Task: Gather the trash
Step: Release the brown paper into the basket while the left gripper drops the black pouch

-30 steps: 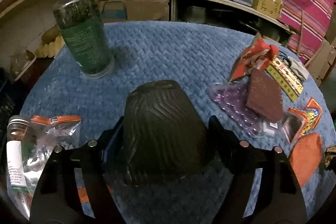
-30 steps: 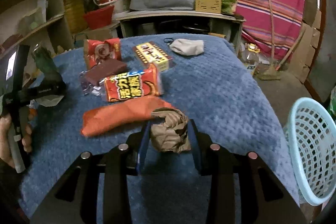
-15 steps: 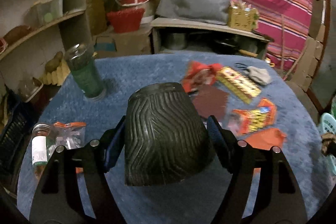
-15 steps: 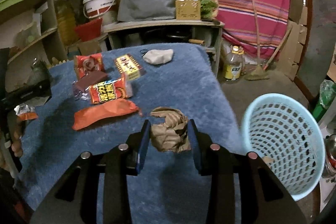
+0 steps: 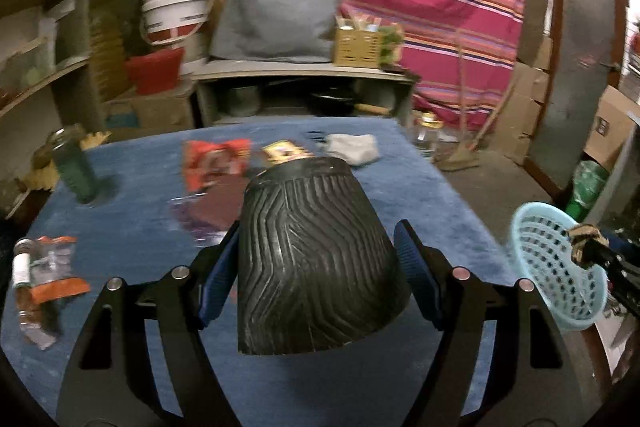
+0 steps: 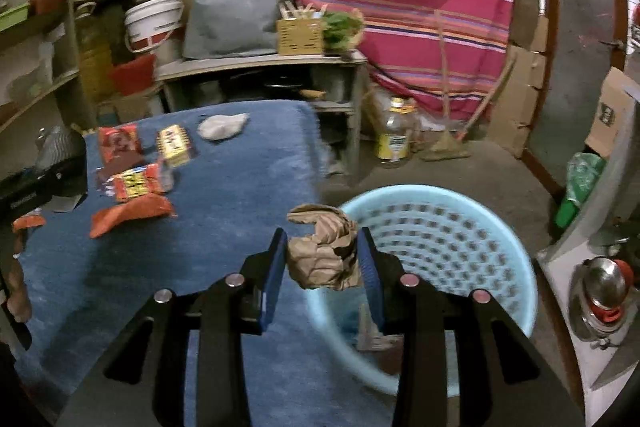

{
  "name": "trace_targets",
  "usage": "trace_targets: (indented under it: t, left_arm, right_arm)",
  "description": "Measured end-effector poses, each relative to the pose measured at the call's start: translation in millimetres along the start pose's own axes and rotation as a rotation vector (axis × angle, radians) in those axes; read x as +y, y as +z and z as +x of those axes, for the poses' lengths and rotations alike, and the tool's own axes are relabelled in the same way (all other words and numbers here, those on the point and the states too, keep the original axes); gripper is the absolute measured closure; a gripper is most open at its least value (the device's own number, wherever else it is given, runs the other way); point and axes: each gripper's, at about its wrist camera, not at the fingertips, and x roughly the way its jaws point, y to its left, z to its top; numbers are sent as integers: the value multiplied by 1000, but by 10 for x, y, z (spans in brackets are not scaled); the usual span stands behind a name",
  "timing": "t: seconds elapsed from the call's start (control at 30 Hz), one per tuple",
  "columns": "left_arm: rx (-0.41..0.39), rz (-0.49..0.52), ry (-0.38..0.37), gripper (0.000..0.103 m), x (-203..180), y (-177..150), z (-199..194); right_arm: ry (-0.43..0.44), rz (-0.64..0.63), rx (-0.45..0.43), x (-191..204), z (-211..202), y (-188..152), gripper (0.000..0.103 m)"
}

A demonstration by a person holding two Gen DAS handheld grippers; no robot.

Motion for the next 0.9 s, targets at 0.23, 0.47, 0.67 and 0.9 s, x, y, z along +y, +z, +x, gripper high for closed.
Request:
trace_targets:
  t: [0.23,0.47,0.67,0.9]
  left_arm:
    - [-7,81,-97,30,-786,-31,23]
    - [10,154,-203,30,-1548,-112,119]
    - [31,192,-268,30,-2004,-154,249]
    - [55,188,-316,30,-2306,-171,428]
  right_arm:
    - [-60,55,-1,-564,-87,2,66]
    - [-95,95,18,-1003,-83,-46,66]
    - [-97,135,35,-1237,-8,-122,66]
    - [-98,159,43,-1363,62,-144,66]
